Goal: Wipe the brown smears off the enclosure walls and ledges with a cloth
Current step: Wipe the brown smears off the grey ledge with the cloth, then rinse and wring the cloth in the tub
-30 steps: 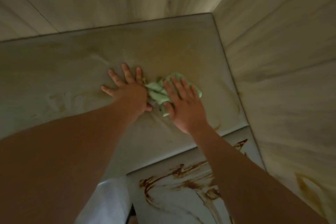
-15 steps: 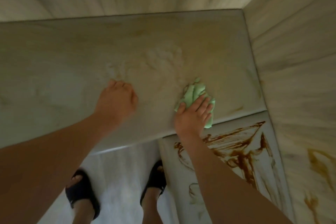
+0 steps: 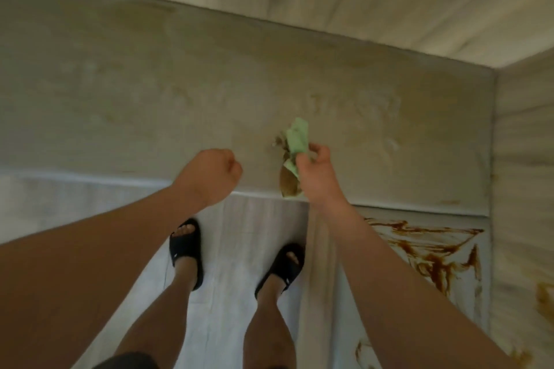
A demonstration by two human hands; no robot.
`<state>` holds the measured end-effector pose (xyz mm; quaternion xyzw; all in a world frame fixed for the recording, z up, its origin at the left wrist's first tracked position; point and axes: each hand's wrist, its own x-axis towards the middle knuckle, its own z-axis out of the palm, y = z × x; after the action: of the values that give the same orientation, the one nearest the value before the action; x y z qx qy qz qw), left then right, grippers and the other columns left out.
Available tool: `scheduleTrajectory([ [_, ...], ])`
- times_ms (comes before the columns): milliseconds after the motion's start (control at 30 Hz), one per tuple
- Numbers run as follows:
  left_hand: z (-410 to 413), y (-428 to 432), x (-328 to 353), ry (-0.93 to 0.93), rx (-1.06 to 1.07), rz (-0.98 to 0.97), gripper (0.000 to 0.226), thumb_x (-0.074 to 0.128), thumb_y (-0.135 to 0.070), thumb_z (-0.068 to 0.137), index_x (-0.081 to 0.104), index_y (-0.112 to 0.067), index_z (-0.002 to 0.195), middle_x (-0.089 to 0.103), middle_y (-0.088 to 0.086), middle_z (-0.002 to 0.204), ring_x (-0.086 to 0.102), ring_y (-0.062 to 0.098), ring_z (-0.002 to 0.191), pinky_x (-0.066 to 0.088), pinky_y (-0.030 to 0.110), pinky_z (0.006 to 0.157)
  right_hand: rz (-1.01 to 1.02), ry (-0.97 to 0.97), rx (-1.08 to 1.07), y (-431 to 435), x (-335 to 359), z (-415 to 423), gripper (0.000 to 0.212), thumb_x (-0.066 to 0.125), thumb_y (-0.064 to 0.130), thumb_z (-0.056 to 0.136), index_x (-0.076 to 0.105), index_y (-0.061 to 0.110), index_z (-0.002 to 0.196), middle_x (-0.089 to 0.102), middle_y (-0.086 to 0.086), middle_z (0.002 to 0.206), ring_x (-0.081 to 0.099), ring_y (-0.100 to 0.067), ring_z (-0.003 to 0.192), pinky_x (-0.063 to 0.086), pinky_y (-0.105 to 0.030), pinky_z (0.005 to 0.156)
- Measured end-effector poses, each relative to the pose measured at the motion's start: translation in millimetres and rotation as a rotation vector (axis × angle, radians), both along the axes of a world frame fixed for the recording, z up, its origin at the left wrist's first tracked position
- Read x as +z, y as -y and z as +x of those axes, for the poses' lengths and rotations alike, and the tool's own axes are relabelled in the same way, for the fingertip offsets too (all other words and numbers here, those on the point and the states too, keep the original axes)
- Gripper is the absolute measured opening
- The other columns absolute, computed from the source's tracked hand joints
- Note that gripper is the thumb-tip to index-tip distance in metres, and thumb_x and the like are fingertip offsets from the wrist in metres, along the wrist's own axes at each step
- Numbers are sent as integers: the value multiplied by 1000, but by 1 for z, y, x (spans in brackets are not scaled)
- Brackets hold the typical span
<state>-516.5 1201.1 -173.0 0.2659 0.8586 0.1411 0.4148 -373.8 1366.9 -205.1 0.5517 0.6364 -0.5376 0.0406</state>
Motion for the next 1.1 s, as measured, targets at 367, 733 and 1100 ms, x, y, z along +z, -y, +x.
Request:
scheduleTrajectory([
  [367,-13,156,127,115,652,198,20,53,-29,100,68,-16,97,71,1,95,66,18,89,51,31,78,-926,-370,-205,134,114,-87,47,44,26,96,68,8,131,65,-16,136,58,-34,129,35,-53,120],
  [733,74,355,198,47,1383,390,10,65,-22,91,69,-30,87,72,-5,86,68,12,82,50,19,69,-1048,-57,493,357,189,-99,52,27,25,108,57,5,144,57,-24,145,52,-40,137,37,-58,118],
  [1100,228,580,204,124,1946,574,38,71,-52,82,70,-15,90,75,10,90,73,28,85,61,52,88,-945,129,1012,618,204,9,44,36,27,102,70,4,119,69,-20,118,64,-30,115,47,-46,102],
])
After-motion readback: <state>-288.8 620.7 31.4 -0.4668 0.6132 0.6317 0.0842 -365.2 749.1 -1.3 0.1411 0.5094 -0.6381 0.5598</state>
